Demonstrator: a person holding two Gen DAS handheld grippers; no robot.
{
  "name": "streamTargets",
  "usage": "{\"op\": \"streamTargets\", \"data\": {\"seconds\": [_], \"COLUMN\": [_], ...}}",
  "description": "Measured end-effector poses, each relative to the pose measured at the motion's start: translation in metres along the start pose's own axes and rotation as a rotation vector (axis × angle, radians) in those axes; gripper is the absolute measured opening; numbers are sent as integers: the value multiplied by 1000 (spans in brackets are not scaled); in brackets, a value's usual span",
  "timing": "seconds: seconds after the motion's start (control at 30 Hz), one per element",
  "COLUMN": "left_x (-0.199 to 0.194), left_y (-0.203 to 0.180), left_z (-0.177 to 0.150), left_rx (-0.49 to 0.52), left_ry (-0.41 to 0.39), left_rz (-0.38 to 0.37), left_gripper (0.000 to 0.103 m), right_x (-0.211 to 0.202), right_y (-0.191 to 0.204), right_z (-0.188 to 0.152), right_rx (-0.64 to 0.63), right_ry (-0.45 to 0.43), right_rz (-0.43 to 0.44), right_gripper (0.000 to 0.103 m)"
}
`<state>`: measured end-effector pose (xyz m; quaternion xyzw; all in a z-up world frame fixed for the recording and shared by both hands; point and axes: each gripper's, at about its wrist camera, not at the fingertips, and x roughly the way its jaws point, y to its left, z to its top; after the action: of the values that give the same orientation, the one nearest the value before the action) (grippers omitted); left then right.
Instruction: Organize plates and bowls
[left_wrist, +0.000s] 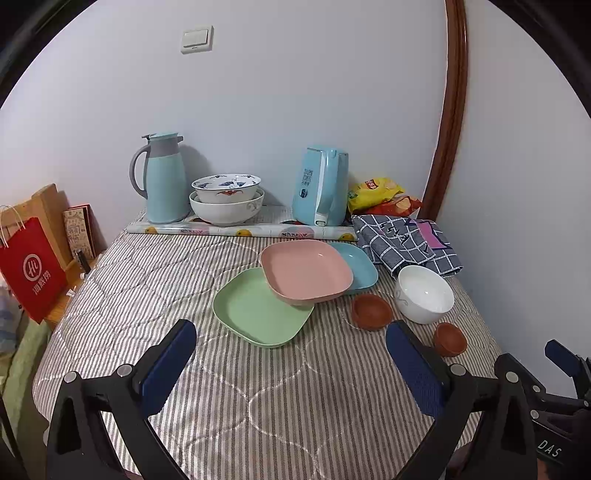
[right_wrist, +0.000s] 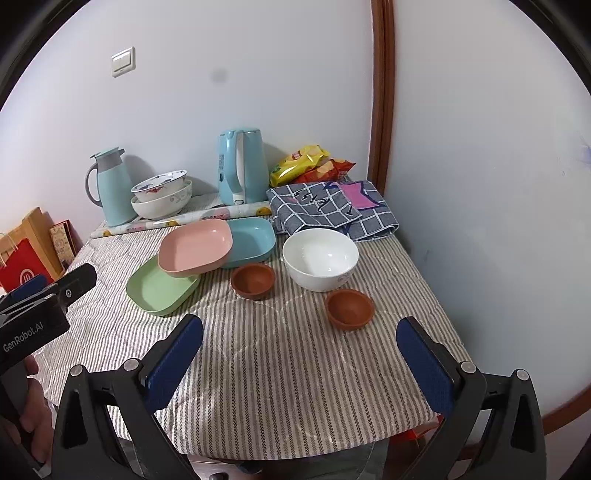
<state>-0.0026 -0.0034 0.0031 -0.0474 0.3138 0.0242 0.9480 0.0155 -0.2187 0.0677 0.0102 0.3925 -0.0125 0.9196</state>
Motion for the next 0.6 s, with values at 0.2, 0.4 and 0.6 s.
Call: {"op": "streamTargets", "data": {"seconds": [0.2,0.4,0.6], "left_x": [2,4,2], "left_y": [-5,-8,-4], "left_z": [-1,-1,0], "left_rx": [13,9,0], "left_ry": [8,6,-4], "left_rz": [-3,-9,3], "left_gripper": [103,103,103], "right_x": [3,3,4], "right_y": [0,-3,-8], "right_z": [1,1,0], "right_rx": [5,11,26], "right_ry": [3,1,0], "right_rz": [16,5,6], "right_gripper": [103,103,103]}}
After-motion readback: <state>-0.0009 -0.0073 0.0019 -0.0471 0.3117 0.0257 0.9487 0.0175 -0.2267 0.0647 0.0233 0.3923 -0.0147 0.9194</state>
